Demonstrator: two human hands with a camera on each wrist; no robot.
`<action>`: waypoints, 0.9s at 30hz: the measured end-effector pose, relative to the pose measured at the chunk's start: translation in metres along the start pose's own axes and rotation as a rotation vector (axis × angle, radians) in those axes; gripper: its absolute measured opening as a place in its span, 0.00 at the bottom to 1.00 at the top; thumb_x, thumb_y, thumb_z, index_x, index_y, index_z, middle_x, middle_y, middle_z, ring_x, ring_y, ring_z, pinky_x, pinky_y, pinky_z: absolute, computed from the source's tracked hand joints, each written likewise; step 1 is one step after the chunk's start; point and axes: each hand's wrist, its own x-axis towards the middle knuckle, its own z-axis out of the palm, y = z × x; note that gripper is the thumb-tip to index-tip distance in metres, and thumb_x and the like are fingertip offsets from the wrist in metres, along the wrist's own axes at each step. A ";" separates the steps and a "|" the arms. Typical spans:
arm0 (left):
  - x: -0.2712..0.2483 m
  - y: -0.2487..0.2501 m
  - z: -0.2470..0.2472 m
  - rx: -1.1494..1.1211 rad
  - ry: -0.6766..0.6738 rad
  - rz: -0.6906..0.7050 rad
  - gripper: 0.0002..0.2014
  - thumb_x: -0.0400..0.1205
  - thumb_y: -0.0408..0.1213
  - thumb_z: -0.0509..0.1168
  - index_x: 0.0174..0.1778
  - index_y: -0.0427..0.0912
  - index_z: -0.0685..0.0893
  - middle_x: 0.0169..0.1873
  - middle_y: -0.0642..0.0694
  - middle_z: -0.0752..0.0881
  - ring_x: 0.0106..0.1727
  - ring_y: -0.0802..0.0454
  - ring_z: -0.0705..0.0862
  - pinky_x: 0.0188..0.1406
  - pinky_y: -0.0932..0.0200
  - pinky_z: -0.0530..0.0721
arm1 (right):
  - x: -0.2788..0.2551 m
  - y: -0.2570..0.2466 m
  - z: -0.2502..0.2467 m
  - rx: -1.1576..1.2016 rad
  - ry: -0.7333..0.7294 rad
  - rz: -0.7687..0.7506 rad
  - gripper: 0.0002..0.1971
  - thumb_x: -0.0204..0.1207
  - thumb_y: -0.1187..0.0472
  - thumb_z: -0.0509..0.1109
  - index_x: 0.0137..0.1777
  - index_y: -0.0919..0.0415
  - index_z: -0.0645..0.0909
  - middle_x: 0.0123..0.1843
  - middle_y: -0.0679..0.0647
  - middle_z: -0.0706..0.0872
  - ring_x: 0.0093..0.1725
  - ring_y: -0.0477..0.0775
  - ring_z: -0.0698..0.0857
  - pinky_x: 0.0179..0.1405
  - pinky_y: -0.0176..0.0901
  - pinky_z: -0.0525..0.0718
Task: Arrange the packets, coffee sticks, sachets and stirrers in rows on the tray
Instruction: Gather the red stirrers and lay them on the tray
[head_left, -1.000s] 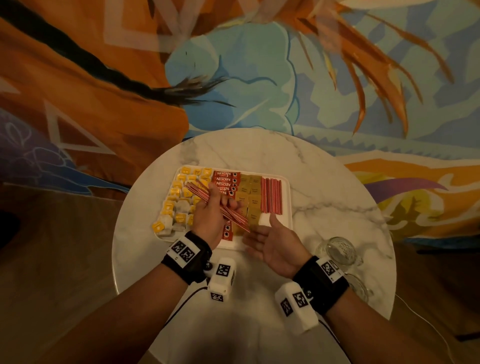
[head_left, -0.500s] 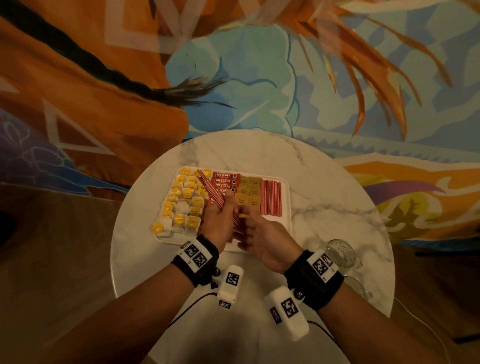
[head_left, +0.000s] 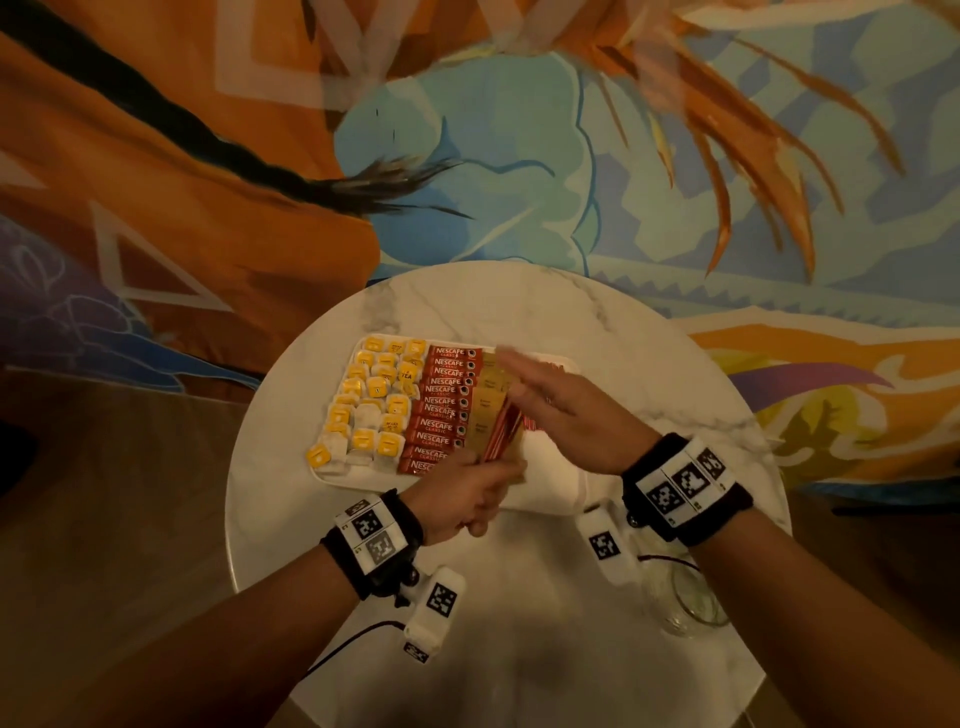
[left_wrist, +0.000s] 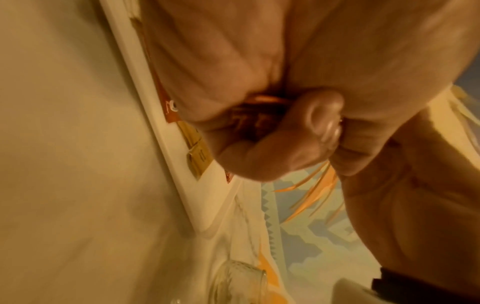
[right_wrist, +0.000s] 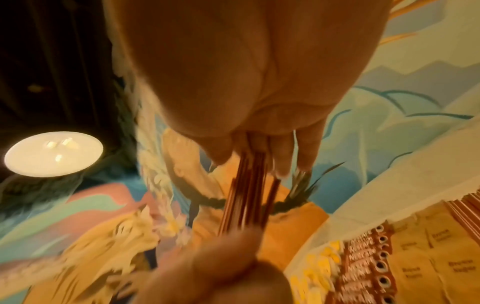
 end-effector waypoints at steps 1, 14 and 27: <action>-0.001 0.001 0.001 0.011 0.002 0.001 0.16 0.87 0.39 0.64 0.31 0.47 0.75 0.21 0.49 0.65 0.17 0.55 0.63 0.19 0.62 0.65 | 0.001 0.002 0.003 -0.061 -0.056 -0.030 0.23 0.90 0.57 0.56 0.84 0.56 0.67 0.79 0.39 0.71 0.76 0.30 0.67 0.79 0.29 0.65; -0.007 0.009 0.003 0.113 -0.010 -0.057 0.18 0.85 0.43 0.66 0.30 0.48 0.71 0.21 0.48 0.65 0.19 0.53 0.61 0.19 0.61 0.61 | -0.001 -0.002 0.003 -0.015 0.090 0.020 0.14 0.87 0.54 0.65 0.65 0.56 0.86 0.54 0.37 0.89 0.52 0.37 0.87 0.50 0.27 0.83; -0.008 0.010 -0.005 -0.072 -0.088 -0.004 0.27 0.80 0.64 0.61 0.48 0.40 0.84 0.30 0.46 0.80 0.24 0.54 0.74 0.29 0.58 0.79 | 0.006 0.017 0.010 -0.116 0.141 0.102 0.15 0.84 0.56 0.70 0.37 0.61 0.83 0.33 0.55 0.87 0.32 0.50 0.82 0.32 0.36 0.76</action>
